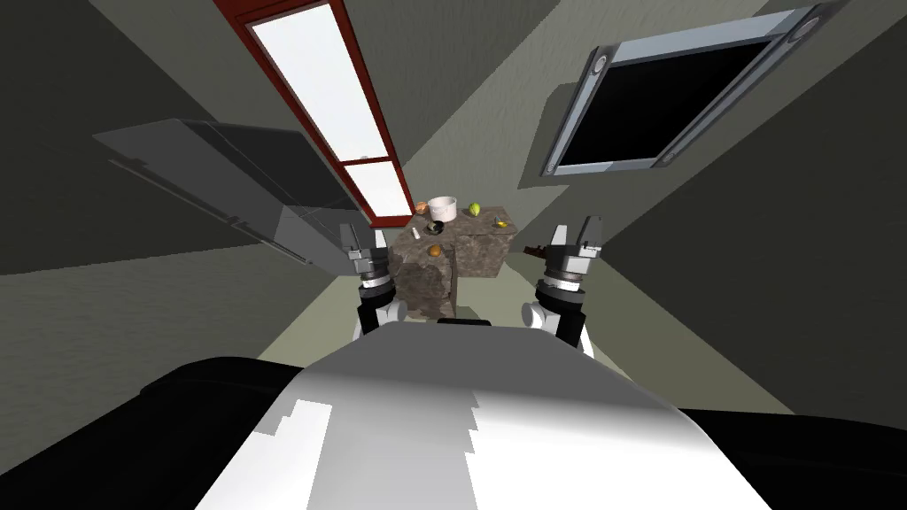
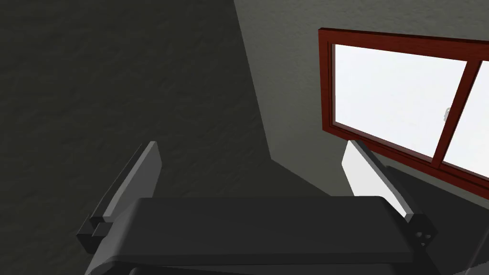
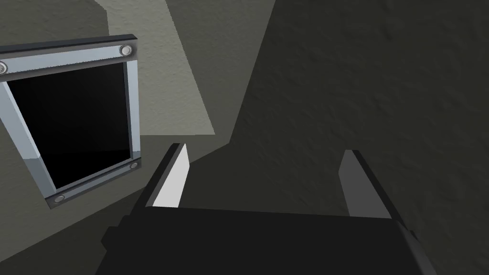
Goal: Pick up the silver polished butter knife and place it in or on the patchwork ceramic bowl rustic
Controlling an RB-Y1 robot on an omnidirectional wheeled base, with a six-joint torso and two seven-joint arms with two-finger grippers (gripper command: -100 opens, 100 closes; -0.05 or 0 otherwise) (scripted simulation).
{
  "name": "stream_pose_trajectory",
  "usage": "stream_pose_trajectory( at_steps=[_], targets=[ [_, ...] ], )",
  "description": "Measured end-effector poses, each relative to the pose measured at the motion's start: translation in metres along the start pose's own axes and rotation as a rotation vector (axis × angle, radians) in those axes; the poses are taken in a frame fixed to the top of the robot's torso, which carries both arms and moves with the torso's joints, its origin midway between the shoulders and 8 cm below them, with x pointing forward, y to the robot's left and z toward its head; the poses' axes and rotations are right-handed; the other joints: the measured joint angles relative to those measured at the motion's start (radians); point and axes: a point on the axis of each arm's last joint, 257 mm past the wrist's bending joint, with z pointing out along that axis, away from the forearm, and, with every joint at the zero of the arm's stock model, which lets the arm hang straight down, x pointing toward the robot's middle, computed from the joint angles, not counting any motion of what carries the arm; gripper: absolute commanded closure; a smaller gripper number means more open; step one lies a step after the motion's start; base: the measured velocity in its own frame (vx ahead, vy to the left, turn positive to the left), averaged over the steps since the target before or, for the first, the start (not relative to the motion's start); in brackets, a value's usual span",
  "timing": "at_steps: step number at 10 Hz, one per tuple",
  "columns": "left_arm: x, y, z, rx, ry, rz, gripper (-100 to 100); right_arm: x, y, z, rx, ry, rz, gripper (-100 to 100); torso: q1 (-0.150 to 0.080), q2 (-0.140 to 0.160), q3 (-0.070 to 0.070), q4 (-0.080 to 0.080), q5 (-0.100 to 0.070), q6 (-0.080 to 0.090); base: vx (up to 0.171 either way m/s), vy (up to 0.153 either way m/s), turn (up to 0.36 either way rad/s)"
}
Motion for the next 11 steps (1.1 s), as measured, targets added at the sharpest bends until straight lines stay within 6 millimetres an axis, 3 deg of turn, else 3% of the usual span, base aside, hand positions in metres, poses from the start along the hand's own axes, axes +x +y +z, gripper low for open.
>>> stream_pose_trajectory(
  at_steps=[5, 9, 11],
  targets=[
    [0.009, 0.031, -0.014, -0.107, 0.113, 0.055, -100, 0.0, 0.0, 0.0, 0.0, 0.0, 0.0, 0, 0.007, 0.003, 0.002, 0.001, 0.001, 0.0, -0.034, 0.079, -0.151],
    [0.006, 0.08, -0.035, -0.273, 0.2, 0.13, -100, 0.0, 0.0, 0.0, 0.0, 0.0, 0.0, 0, 0.008, 0.004, 0.002, 0.001, 0.002, 0.0, -0.065, 0.116, -0.249],
    [-0.007, 0.105, -0.048, -0.369, 0.239, 0.178, -100, 0.0, 0.0, 0.0, 0.0, 0.0, 0.0, 0, 0.011, 0.004, 0.002, 0.001, 0.002, 0.0, -0.084, 0.18, -0.265]
  ],
)
